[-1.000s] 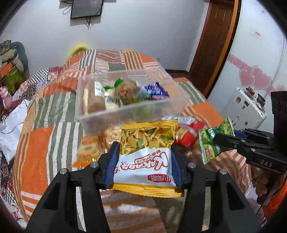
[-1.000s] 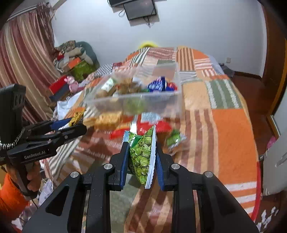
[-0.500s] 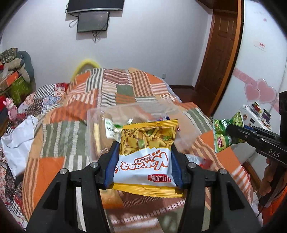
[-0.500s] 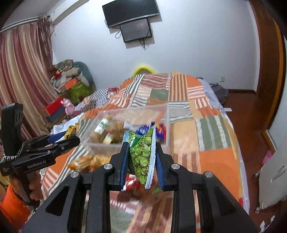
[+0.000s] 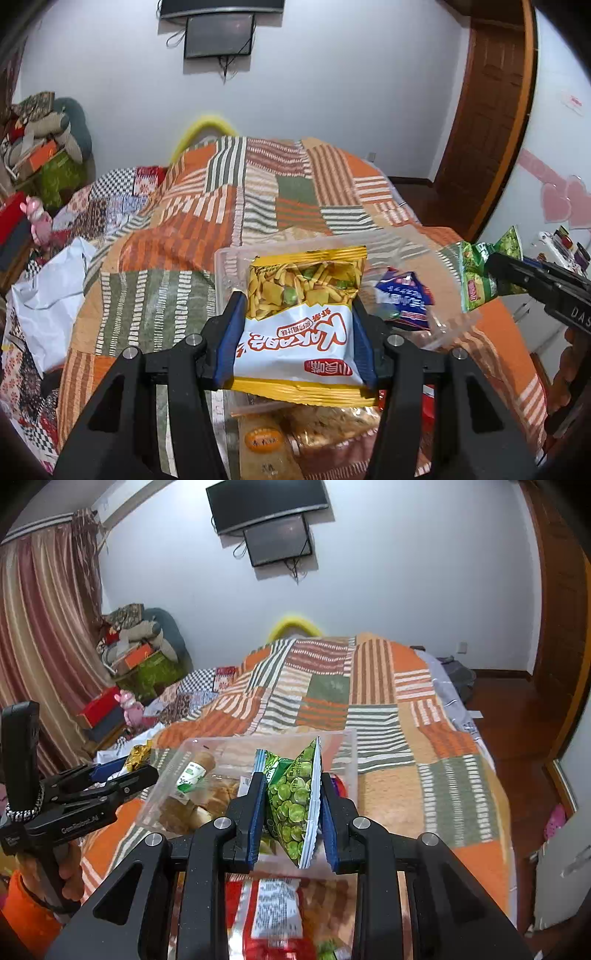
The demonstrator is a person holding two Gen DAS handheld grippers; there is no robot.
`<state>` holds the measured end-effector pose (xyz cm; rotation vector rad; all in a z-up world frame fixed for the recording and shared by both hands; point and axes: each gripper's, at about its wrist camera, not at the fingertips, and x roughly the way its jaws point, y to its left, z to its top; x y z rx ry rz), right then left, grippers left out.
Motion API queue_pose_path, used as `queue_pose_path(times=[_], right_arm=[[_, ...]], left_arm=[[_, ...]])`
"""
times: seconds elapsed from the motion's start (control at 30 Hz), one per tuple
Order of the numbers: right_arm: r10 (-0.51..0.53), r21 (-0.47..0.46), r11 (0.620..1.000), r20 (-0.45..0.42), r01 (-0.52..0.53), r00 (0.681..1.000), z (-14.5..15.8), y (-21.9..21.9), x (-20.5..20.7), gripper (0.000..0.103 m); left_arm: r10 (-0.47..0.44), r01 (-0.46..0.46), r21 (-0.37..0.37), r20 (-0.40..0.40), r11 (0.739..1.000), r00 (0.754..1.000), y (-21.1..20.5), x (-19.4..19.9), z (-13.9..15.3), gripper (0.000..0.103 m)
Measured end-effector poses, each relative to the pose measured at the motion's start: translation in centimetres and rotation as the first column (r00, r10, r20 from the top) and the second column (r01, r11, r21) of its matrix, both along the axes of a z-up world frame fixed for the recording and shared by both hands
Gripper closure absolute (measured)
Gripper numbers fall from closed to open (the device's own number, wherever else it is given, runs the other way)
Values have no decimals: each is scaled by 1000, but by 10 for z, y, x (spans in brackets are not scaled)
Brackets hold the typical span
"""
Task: Organize snacks
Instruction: 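Drop chip bag into clear box with left tool while right drops pea bag in, then grasp rice cake packet with left tool while right grasps orange-labelled pastry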
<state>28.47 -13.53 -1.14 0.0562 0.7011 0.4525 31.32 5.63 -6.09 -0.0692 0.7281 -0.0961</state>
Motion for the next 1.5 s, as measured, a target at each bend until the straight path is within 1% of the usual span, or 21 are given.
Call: queue_pose_path(times=[0.13,0.23,0.4,0.43,0.5,0.6,0.63,0.7,0.73,0.77,0.8,0.83,0.87,1.03,1.1,1.17,1.27,1.37,1.43,1.5], right_arm=[[23,-13,1000,-57,-23,998,-19,11,14,78],[39,-33,999,-99,-43,994,-32,19,21,78],[52,-62,996,-135,-61,989,-44,22,26,77],[49,-60,997,-141,-58,989,-46,21,27,75],[36,-66,997,-156,-46,987,-47,18,29,74],[21,-67,997,-180,-34,983,-48,13,29,61],[17,-66,997,-178,-29,984,-48,12,27,55],[22,-62,998,-175,-33,984,-46,9,25,52],[17,-69,997,-172,-30,985,-44,8,22,50],[12,-74,997,-165,-24,986,-41,7,20,44],[8,-76,997,-155,-20,988,-39,5,17,42],[6,-75,997,-147,-18,989,-36,5,15,38],[2,-74,997,-142,-13,990,-33,3,13,36],[2,-57,998,-118,-9,993,-18,-10,0,31],[-5,-48,999,-105,0,994,-13,-15,-7,28],[-10,-46,999,-96,5,995,-10,-21,-16,28],[-13,-42,999,-101,9,995,-11,-26,-25,27],[-17,-55,998,-108,11,994,-13,-30,-35,27],[-22,-56,998,-118,16,993,-19,-35,-42,23],[-33,-68,997,-128,25,991,-25,-39,-50,22]], left_arm=[[15,-15,-1,-33,1000,999,3,12,-14,50],[28,-29,-20,-59,999,998,7,21,-23,50],[24,-29,-51,-100,998,995,10,32,-33,50],[20,-25,-48,-103,999,994,9,32,-34,50],[8,-12,-39,-107,999,994,6,32,-36,49],[7,-10,-31,-106,999,994,5,29,-36,48],[3,-7,-37,-110,999,994,5,28,-35,48],[1,-6,-46,-114,999,994,6,25,-34,45],[1,-6,-48,-112,999,994,6,23,-32,44],[1,-7,-47,-109,999,994,6,21,-30,41],[3,-8,-46,-103,999,995,7,17,-27,36],[2,-7,-51,-95,999,995,8,14,-24,34],[0,-5,-54,-88,999,996,8,11,-21,31],[-1,-2,-53,-63,999,998,11,-5,-5,26],[2,-5,-52,-67,999,998,13,-13,-2,18],[3,-7,-50,-73,999,997,16,-19,-2,16],[4,-7,-32,-89,999,996,18,-30,-5,16],[5,-6,-10,-118,1000,993,20,-41,-16,16],[10,-11,-3,-139,1000,990,22,-46,-25,16],[17,-17,0,-165,1000,986,24,-49,-35,16]])
